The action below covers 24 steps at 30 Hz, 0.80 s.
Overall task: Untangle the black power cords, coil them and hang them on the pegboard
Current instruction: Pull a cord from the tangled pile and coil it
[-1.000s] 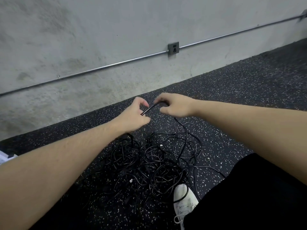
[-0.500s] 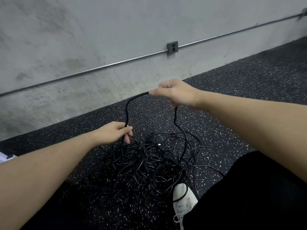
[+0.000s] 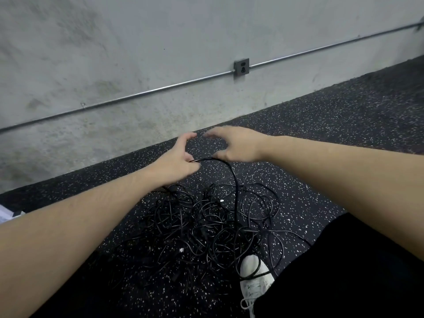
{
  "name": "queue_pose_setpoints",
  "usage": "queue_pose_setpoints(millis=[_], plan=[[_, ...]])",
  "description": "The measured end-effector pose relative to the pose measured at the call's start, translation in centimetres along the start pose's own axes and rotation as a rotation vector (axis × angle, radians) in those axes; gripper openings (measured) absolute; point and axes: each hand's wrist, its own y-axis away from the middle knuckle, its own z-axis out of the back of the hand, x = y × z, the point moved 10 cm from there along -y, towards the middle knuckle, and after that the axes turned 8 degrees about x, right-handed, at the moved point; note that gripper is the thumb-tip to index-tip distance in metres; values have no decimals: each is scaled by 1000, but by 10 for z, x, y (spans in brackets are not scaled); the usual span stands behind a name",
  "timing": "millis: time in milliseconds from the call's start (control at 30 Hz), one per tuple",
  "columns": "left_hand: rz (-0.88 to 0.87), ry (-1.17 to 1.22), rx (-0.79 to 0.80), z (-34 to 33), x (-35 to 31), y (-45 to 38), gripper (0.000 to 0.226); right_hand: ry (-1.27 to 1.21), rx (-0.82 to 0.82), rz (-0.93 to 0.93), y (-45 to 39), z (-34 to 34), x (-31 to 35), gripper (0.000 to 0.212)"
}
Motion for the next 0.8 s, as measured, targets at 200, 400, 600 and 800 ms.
queue_pose_setpoints(millis=[200, 400, 600, 800], plan=[[-166, -91, 31, -5, -33, 4, 78, -141, 254, 0, -7, -34, 16, 7], [-90, 0, 78, 1, -5, 13, 18, -310, 209, 13, 4, -16, 2, 40], [3, 49, 42, 9, 27, 15, 19, -643, 59, 38, 12, 4, -14, 43], [-18, 121, -84, 18, 18, 19, 28, -578, 44, -51, 5, -6, -35, 41]])
